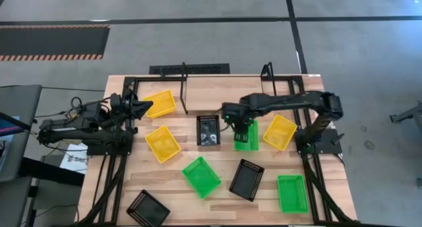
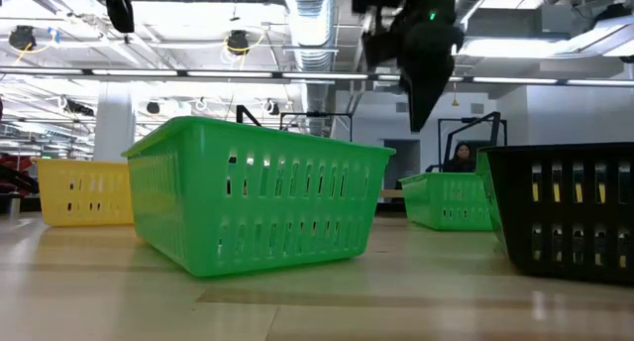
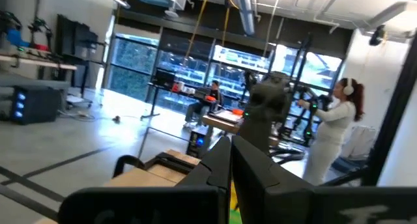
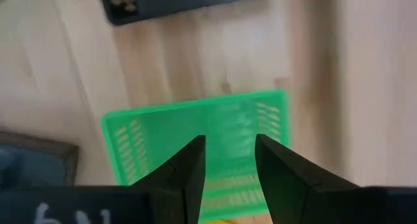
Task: Stack baskets on shelf by color
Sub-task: Put the top green bin on the shelf
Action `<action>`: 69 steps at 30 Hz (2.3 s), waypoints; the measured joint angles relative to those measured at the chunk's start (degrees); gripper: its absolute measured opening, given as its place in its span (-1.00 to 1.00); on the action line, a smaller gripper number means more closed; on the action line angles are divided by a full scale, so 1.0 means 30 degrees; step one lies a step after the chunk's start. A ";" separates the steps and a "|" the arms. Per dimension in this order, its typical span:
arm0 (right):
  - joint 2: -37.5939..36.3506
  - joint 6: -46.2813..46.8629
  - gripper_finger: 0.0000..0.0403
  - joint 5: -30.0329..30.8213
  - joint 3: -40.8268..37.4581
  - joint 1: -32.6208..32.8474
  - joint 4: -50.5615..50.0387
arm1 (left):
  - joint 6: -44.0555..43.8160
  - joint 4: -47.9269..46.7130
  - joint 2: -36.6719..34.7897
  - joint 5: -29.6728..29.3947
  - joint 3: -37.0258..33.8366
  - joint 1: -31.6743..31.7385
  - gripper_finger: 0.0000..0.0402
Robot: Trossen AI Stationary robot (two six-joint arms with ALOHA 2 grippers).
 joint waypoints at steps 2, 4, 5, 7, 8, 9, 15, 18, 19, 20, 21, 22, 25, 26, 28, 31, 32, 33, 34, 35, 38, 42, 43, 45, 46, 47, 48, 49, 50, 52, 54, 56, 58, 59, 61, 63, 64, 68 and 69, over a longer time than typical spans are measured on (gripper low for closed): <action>0.0576 -0.1019 -0.23 -0.0436 0.0015 -0.0458 -0.0189 | -0.0113 -0.0201 -0.0007 0.0098 0.0004 -0.0002 -1.00; 0.0986 -0.2016 -0.22 -0.0476 0.0001 -0.0890 -0.0698 | -0.0132 -0.0408 0.0000 0.0099 -0.0009 -0.0002 -1.00; 0.1130 -0.2455 -0.22 -0.0451 0.0006 -0.1065 -0.0810 | -0.0139 -0.0437 0.0000 0.0099 -0.0009 -0.0002 -1.00; 0.1329 -0.3272 -0.23 -0.0460 0.0000 -0.1437 -0.0754 | -0.0139 -0.0571 0.0000 0.0099 -0.0009 -0.0002 -1.00; 0.1418 -0.3636 -0.23 -0.0468 0.0004 -0.1650 -0.0664 | -0.0139 -0.0624 0.0000 0.0099 -0.0009 -0.0002 -1.00; 0.1504 -0.3912 -0.24 -0.0486 0.0011 -0.1810 -0.0531 | -0.0146 -0.0718 -0.0007 0.0091 -0.0009 -0.0001 -1.00; 0.1561 -0.4847 -0.26 -0.0755 0.0009 -0.3040 -0.0185 | -0.0140 -0.0801 0.0000 0.0041 -0.0015 0.0005 -1.00; 0.1541 -0.4956 -0.26 -0.1282 -0.0304 -0.3523 0.0124 | -0.0139 -0.0808 0.0000 0.0013 -0.0013 0.0003 -1.00; 0.1556 -0.4964 -0.26 -0.1418 -0.0494 -0.3629 0.0109 | -0.0139 -0.0824 0.0000 -0.0012 -0.0013 0.0002 -1.00; 0.1563 -0.4971 -0.25 -0.1459 -0.0705 -0.3692 0.0145 | -0.0139 -0.0890 0.0000 -0.0015 -0.0014 0.0001 -1.00; 0.1555 -0.4976 -0.25 -0.1491 -0.0981 -0.3728 0.0293 | -0.0139 -0.0991 0.0000 -0.0017 -0.0015 0.0004 -1.00; 0.1541 -0.4969 -0.25 -0.1609 -0.1305 -0.3735 0.0457 | -0.0139 -0.1127 0.0000 -0.0021 -0.0016 0.0006 -1.00; 0.1575 -0.4889 -0.27 -0.2056 -0.2268 -0.3631 0.1014 | -0.0139 -0.1369 0.0000 -0.0054 -0.0016 -0.0002 -1.00; 0.1555 -0.4893 -0.27 -0.2106 -0.2513 -0.3576 0.1297 | -0.0139 -0.1362 0.0000 -0.0061 -0.0016 0.0005 -1.00; 0.1561 -0.4916 -0.28 -0.2165 -0.3009 -0.3472 0.1769 | -0.0139 -0.1350 0.0000 -0.0061 -0.0016 0.0001 -1.00; 0.1563 -0.4977 -0.28 -0.2194 -0.3419 -0.3486 0.2229 | -0.0139 -0.1345 0.0000 -0.0071 -0.0016 -0.0002 -1.00; 0.1563 -0.4977 -0.29 -0.2242 -0.3500 -0.3508 0.2396 | -0.0139 -0.1339 0.0000 -0.0076 -0.0016 0.0001 -1.00; 0.1563 -0.4969 -0.29 -0.2325 -0.3603 -0.3519 0.2558 | -0.0139 -0.1324 0.0000 -0.0077 -0.0016 0.0006 -1.00; 0.1563 -0.4965 -0.29 -0.2383 -0.3647 -0.3531 0.2659 | -0.0139 -0.1310 0.0000 -0.0083 -0.0016 -0.0001 -1.00; 0.1563 -0.4969 -0.29 -0.2394 -0.3657 -0.3531 0.2670 | -0.0139 -0.1304 0.0000 -0.0083 -0.0016 0.0006 -1.00; 0.1563 -0.5009 -0.29 -0.2479 -0.3657 -0.3509 0.2752 | -0.0139 -0.1299 0.0000 -0.0083 -0.0016 0.0003 -1.00; 0.1563 -0.5130 -0.40 -0.2479 -0.3657 -0.3516 0.3220 | -0.0139 -0.1296 0.0000 -0.0083 -0.0016 0.0001 -1.00; 0.1563 -0.5130 -0.47 -0.2479 -0.3657 -0.3521 0.3229 | -0.0139 -0.1296 0.0000 -0.0083 -0.0016 0.0006 -1.00; 0.1563 -0.5130 -0.66 -0.2464 -0.3657 -0.3523 0.3135 | -0.0139 -0.1296 0.0000 -0.0083 -0.0016 0.0005 -1.00; 0.1563 -0.5137 -0.79 -0.2464 -0.3657 -0.3518 0.3085 | -0.0139 -0.1296 0.0000 -0.0083 -0.0016 0.0004 -1.00; 0.1553 -0.5123 -0.88 -0.2467 -0.3656 -0.3516 0.3033 | -0.0139 -0.1296 0.0000 -0.0083 -0.0016 0.0006 -1.00; 0.1541 -0.5120 -0.92 -0.2471 -0.3650 -0.3516 0.2996 | -0.0139 -0.1296 0.0000 -0.0079 -0.0016 0.0006 -1.00; 0.1540 -0.5057 -0.92 -0.2463 -0.3650 -0.3516 0.2970 | -0.0139 -0.1296 0.0000 -0.0076 -0.0016 0.0004 -1.00; 0.1523 -0.5028 -0.92 -0.2457 -0.3650 -0.3516 0.2893 | -0.0139 -0.1296 0.0000 -0.0076 -0.0016 0.0006 -1.00; 0.1443 -0.5029 -0.95 -0.2464 -0.3650 -0.3516 0.2674 | -0.0139 -0.1289 0.0000 -0.0076 -0.0016 0.0005 -1.00; 0.1226 -0.5016 -0.96 -0.2457 -0.3589 -0.3487 0.2303 | -0.0139 -0.1296 0.0000 -0.0076 -0.0016 0.0006 -1.00; 0.0824 -0.4981 -0.97 -0.2445 -0.3210 -0.3487 0.1642 | -0.0139 -0.1295 0.0000 -0.0076 -0.0016 0.0000 -1.00; 0.0185 -0.4977 -0.97 -0.2246 -0.2488 -0.3487 0.0768 | -0.0139 -0.1293 0.0000 -0.0076 -0.0016 0.0005 -1.00; -0.0200 -0.4977 -0.97 -0.2074 -0.2048 -0.3487 0.0315 | -0.0139 -0.1289 0.0000 -0.0076 -0.0016 -0.0001 -1.00; -0.1068 -0.4977 -0.99 -0.1374 -0.0889 -0.3480 -0.0515 | -0.0139 -0.1289 0.0000 -0.0076 -0.0016 -0.0002 -1.00; -0.1976 -0.4998 -0.99 -0.0826 0.0420 -0.3607 -0.1309 | -0.0139 -0.1291 0.0000 -0.0076 -0.0016 0.0001 -1.00; -0.2421 -0.5095 -0.99 -0.0551 0.1120 -0.3763 -0.1591 | -0.0139 -0.1296 0.0000 -0.0076 -0.0016 0.0006 -1.00; -0.3598 -0.5767 -0.99 -0.0356 0.4183 -0.5351 -0.2409 | -0.0139 -0.1296 0.0000 -0.0076 -0.0016 0.0006 -1.00; -0.3669 -0.6039 -0.99 -0.0341 0.4985 -0.5880 -0.2697 | -0.0139 -0.1296 0.0000 -0.0075 -0.0016 0.0005 -1.00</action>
